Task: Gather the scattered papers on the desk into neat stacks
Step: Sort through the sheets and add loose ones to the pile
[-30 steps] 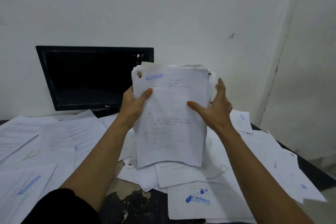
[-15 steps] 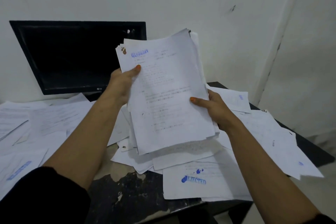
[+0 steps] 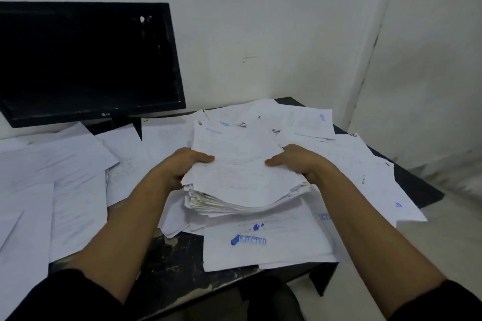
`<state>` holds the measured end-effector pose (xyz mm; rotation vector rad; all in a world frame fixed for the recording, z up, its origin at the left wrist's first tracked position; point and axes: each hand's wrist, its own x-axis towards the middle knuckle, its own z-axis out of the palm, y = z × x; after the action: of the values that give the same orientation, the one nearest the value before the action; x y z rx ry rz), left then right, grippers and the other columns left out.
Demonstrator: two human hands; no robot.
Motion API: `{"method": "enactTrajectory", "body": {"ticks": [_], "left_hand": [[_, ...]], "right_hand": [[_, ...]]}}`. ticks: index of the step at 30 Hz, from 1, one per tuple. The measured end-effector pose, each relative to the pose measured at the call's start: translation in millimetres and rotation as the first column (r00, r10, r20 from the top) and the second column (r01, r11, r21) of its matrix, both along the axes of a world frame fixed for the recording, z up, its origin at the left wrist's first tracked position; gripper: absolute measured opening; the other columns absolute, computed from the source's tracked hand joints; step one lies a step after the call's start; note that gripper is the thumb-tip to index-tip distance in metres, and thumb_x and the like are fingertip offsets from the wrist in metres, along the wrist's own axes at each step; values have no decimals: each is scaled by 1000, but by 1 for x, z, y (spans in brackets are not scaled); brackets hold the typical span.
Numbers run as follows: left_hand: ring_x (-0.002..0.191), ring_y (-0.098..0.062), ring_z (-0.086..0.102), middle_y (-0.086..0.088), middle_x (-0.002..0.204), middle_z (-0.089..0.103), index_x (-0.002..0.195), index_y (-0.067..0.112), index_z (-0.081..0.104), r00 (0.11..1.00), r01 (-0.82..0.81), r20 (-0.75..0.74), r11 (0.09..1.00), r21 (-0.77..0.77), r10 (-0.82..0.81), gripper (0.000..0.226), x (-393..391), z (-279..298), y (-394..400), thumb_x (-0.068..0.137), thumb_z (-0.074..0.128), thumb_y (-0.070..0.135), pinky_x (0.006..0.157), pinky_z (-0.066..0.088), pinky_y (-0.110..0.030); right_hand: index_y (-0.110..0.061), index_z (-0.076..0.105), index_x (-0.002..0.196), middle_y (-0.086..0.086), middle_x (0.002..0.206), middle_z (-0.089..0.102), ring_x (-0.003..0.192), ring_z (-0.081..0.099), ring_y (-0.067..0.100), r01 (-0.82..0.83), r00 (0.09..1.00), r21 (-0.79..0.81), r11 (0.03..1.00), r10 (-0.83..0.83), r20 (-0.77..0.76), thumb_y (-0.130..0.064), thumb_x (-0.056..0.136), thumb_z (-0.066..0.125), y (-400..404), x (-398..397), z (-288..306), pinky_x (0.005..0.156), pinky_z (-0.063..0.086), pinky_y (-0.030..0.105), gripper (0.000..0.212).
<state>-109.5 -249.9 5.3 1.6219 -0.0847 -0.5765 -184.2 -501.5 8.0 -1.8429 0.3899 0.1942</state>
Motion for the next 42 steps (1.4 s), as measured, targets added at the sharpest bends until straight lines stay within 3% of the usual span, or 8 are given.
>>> {"method": "enactTrajectory", "body": {"ticks": [4,10,17,21,24,32,37,42], "left_hand": [[77,-20,73,-6,101,72,119,6,61,979,-135,139,983,-125,152,33,9,7,6,87,69,11,56,57,-26],[78,-17,60,-7,102,64,112,6,59,941,-238,317,895,378,117,34,18,-25,10,86,73,22,58,46,-23],[118,-31,49,-7,126,55,129,22,47,923,-305,378,742,597,75,66,22,-38,5,74,63,55,99,43,-41],[94,-20,62,-2,114,64,120,12,57,924,-258,360,903,343,127,42,21,-35,3,88,68,38,72,51,-30],[108,-20,58,0,129,58,137,15,47,880,-307,440,921,240,179,45,20,-36,8,97,56,35,92,45,-32],[138,-26,31,-7,153,34,149,16,31,767,-422,530,339,841,-361,65,20,-62,19,99,26,58,110,16,-48],[117,-27,43,-4,121,50,131,24,55,648,-533,658,388,752,-385,52,14,-60,24,93,43,57,100,22,-45],[145,-33,20,0,145,45,126,32,55,734,-334,590,577,745,-338,34,15,-65,38,94,48,43,114,-4,-58]], "right_hand": [[-2,61,120,1,87,68,66,69,12,73,982,88,993,-87,168,-17,84,73,1,11,8,48,51,17,41],[-7,57,115,10,110,61,94,62,27,-38,999,-353,935,49,22,-27,87,69,23,30,-4,78,52,32,37],[-15,52,112,7,101,61,86,64,26,-41,999,-133,990,40,-12,-21,88,67,16,31,-1,83,55,39,28],[-11,54,116,3,96,61,80,63,22,-16,1000,-81,997,17,20,-9,89,64,7,29,-6,62,53,29,29],[-6,57,117,10,106,66,84,65,25,92,992,-12,996,-90,92,-4,88,64,-7,26,-10,62,51,29,30],[-6,56,119,14,111,67,88,67,30,283,931,192,940,-317,179,1,86,63,-30,20,-21,67,54,33,35],[-9,56,116,10,108,68,86,68,26,276,920,342,898,-350,177,0,87,63,-26,21,-25,63,56,31,31],[-6,55,125,14,115,67,99,67,33,247,929,382,891,-330,169,-2,86,65,-16,28,-26,71,58,35,41]]}}
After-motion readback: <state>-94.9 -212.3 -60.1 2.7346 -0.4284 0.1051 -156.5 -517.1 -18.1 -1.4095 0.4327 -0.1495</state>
